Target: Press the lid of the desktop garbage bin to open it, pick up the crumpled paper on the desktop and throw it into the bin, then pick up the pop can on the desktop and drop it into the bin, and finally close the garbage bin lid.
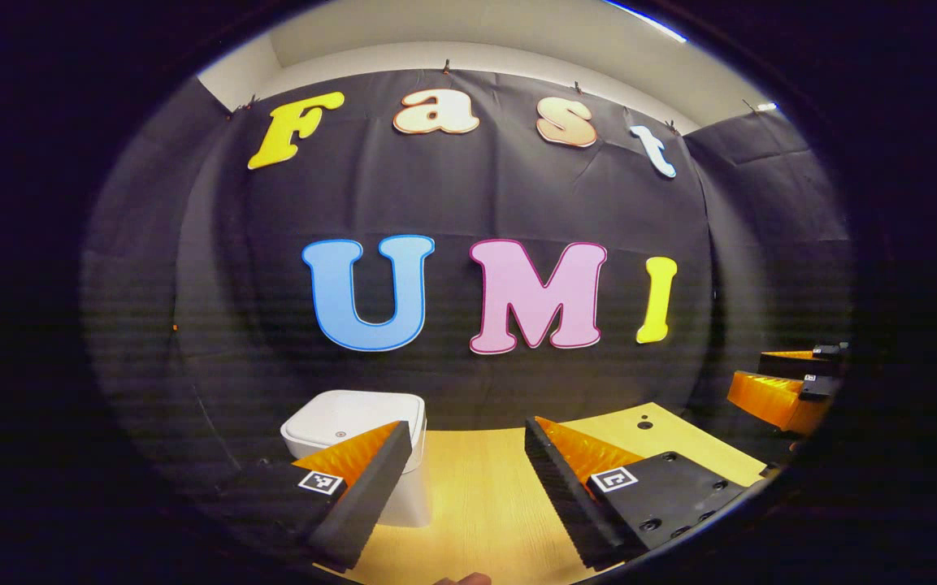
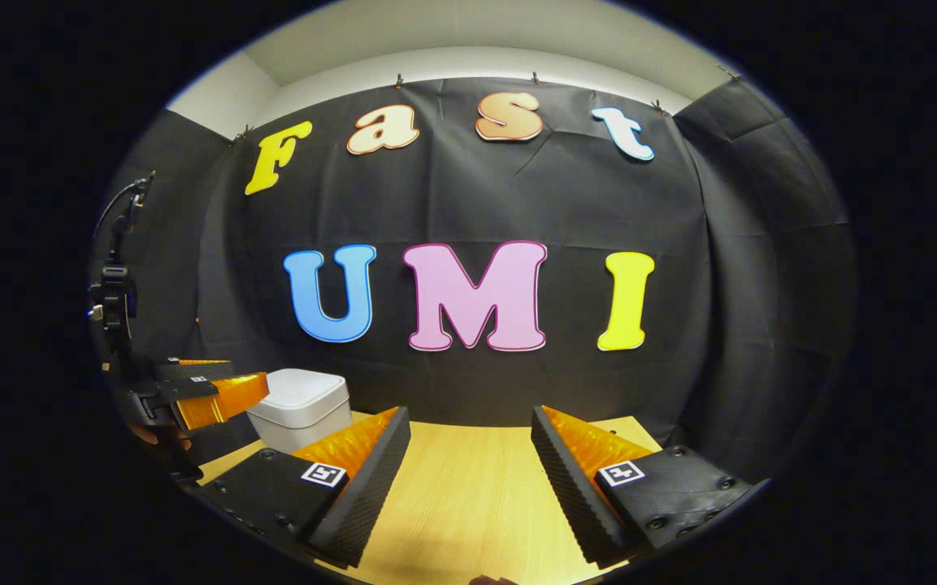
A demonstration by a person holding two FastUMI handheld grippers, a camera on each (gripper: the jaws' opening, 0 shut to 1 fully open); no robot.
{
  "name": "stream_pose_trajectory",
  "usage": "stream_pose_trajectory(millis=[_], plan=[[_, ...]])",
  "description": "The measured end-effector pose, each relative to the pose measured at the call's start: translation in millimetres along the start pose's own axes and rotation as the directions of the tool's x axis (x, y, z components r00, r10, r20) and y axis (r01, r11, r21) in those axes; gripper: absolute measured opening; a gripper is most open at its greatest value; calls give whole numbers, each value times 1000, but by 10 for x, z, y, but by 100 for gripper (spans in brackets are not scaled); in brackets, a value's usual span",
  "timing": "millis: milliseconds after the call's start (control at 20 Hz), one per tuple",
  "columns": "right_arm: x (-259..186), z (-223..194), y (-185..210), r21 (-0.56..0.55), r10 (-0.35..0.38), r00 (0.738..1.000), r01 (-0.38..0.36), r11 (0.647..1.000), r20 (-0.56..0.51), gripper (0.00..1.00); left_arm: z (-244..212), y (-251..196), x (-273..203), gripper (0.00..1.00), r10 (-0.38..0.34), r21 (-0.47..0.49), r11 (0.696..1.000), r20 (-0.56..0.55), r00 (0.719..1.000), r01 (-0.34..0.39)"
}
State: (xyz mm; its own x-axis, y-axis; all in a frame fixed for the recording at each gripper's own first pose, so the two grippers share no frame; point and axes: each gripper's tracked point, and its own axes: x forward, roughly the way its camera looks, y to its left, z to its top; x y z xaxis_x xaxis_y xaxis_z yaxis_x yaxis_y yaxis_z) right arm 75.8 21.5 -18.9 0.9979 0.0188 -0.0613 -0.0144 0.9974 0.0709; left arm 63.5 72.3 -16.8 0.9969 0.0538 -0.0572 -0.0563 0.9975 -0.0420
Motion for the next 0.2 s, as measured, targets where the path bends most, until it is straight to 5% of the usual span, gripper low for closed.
stream_pose_trajectory(millis=[200], plan=[[-117, 14, -199, -18, 9, 1000, -9, 1000, 4, 96, 9, -158, -193, 94, 44, -15, 999, -12, 999, -44]])
